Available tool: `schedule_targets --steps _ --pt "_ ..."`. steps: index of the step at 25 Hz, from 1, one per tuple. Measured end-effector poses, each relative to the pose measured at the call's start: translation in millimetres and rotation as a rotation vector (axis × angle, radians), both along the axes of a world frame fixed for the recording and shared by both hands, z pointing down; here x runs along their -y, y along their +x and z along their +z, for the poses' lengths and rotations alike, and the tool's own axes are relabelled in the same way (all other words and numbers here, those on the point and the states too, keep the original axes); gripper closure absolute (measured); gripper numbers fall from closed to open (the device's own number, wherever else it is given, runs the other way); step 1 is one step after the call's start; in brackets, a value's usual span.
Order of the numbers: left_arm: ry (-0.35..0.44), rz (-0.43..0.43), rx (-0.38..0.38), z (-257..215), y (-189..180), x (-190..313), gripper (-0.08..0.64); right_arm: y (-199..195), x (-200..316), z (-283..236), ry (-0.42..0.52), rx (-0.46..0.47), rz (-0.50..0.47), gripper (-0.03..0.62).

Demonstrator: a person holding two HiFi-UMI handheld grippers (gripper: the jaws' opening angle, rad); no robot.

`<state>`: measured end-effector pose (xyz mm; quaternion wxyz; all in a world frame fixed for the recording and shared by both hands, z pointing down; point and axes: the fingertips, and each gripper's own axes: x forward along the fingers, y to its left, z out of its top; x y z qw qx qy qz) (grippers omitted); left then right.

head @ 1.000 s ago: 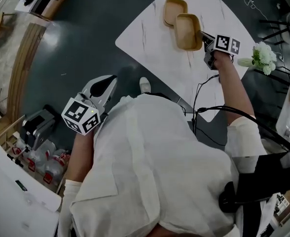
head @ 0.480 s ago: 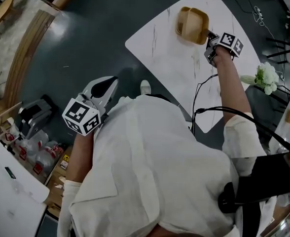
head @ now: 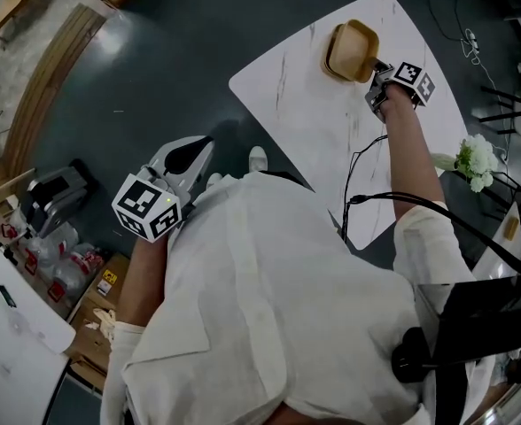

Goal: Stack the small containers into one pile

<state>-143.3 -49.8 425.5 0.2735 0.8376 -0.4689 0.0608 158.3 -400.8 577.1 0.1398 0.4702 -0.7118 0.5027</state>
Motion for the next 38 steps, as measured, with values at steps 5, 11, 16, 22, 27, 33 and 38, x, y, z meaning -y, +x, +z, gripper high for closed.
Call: schedule_targets --steps 5,11,16,22,27,33,38 --pt "-0.009 -0.009 -0.005 3 -1 1 0.552 -2 5 6 -0.009 -0.021 -0.004 0.574" --pt "-0.013 -0.005 -0.007 5 -1 3 0.552 -3 7 11 -0.013 -0.018 0.011 0.574" --pt "-0.002 0.008 -0.012 1 1 6 0.552 -5 7 14 0.002 -0.035 -0.014 0.569" --pt "0.003 0.021 -0.007 -1 0 5 0.552 -4 2 13 0.012 -0.039 -0.029 0.505" --pt "0.010 0.036 -0.006 -3 -3 2 0.552 2 -4 9 0.030 -0.059 -0.036 0.506" --pt "0.028 0.073 -0.008 -9 -5 -9 0.552 13 -31 -2 0.053 -0.072 -0.026 0.506" --pt "0.061 0.094 -0.056 -26 -16 -17 0.552 17 -73 -17 0.106 -0.132 -0.078 0.530"
